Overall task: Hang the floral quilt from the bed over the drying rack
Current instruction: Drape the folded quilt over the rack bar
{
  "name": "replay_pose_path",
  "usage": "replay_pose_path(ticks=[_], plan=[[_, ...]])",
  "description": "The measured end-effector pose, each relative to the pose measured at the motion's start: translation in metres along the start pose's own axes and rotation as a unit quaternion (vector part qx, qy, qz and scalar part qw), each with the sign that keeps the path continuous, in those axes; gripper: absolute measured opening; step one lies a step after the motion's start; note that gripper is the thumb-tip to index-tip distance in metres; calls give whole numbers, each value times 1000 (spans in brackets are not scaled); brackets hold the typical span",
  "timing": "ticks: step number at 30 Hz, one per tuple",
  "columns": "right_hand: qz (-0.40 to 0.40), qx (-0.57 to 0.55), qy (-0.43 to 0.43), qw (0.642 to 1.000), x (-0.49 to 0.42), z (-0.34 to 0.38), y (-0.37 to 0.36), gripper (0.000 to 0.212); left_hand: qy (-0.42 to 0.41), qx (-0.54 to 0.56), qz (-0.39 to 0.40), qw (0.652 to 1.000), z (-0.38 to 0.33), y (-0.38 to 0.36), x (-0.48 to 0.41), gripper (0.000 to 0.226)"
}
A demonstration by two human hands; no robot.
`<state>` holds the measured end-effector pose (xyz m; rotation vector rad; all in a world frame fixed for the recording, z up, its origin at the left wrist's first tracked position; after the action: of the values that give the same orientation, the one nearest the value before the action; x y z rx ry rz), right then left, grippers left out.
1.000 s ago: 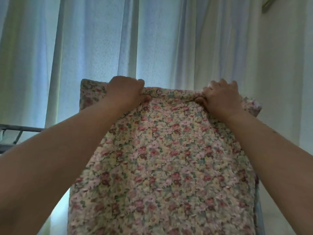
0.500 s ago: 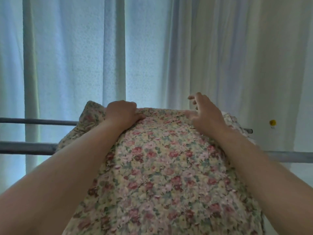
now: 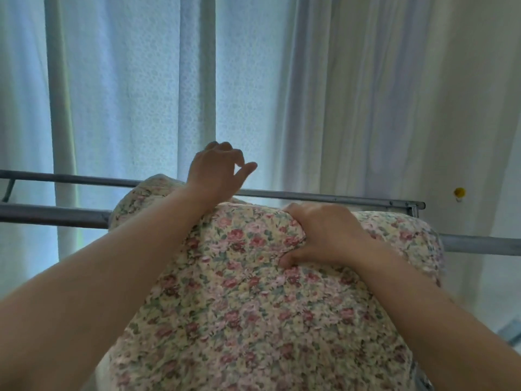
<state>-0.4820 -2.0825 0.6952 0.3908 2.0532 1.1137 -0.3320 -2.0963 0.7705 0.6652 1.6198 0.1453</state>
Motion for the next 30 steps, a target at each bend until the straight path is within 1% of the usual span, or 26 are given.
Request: replay_pose_path(ticks=[3, 6, 7, 9, 13, 14, 16, 18, 19, 20, 21, 22, 23, 24, 25, 26, 28, 29, 30], plan=[[-12, 1, 2, 1000, -2, 0, 0, 83, -84, 19, -4, 996, -31, 11, 29, 39], [-22, 3, 4, 1000, -2, 0, -1, 82, -129, -21, 32, 991, -45, 12, 65, 51], [-24, 5, 4, 1000, -2, 0, -1, 81, -136, -45, 39, 989, -45, 10, 77, 53], [-25, 5, 1, 1000, -2, -1, -1, 81, -134, -74, 27, 988, -40, 10, 98, 53], [-24, -8, -1, 1000, -1, -2, -1, 83, -94, -79, -13, 992, -20, 16, 128, 53], [-22, -6, -1, 1000, -1, -3, -1, 84, -77, -78, -25, 994, -13, 17, 133, 53], [-11, -6, -4, 1000, -1, -3, -3, 87, -10, -72, -66, 995, 7, 28, 147, 55], [-6, -11, -7, 1000, -1, -3, -4, 88, 117, -40, -108, 986, 41, 40, 165, 70], [-5, -12, -7, 1000, -1, -3, -4, 88, 199, -4, -118, 973, 62, 44, 176, 83], [-5, -13, -5, 1000, -1, -3, -4, 89, 286, 49, -123, 949, 83, 44, 191, 98], [-5, -12, -4, 1000, -1, -3, -5, 90, 372, 115, -121, 913, 104, 39, 206, 112], [-4, -11, -2, 1000, -2, -2, -5, 90, 446, 181, -107, 870, 121, 30, 223, 121], [-3, -9, 0, 1000, -2, -2, -5, 91, 500, 242, -76, 828, 133, 17, 236, 125], [-3, -7, 1, 1000, -2, -3, -5, 91, 527, 293, -31, 797, 139, 3, 246, 123], [-4, -6, 2, 1000, -3, -3, -5, 90, 536, 332, 14, 776, 142, -9, 252, 115], [-4, -6, 3, 1000, -2, -3, -4, 90, 535, 359, 44, 764, 145, -14, 256, 102], [-3, -2, 1, 1000, -2, -5, -4, 91, 521, 383, 58, 761, 149, -13, 258, 69], [-2, 1, 0, 1000, -2, -5, -4, 91, 508, 389, 52, 766, 150, -9, 256, 57], [1, 1, -3, 1000, -2, -6, -4, 92, 496, 398, 44, 771, 150, -6, 254, 52]])
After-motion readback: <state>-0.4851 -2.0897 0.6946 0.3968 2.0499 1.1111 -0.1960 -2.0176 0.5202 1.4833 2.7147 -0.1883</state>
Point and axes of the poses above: each hand's wrist, its own x-axis away from the middle knuckle, its own y-axis out of the back of the hand, z = x × y, the point moved 9 cm from there along -x, towards the middle knuckle, and after that the axes turned 9 degrees about y, right-handed, at the moved point
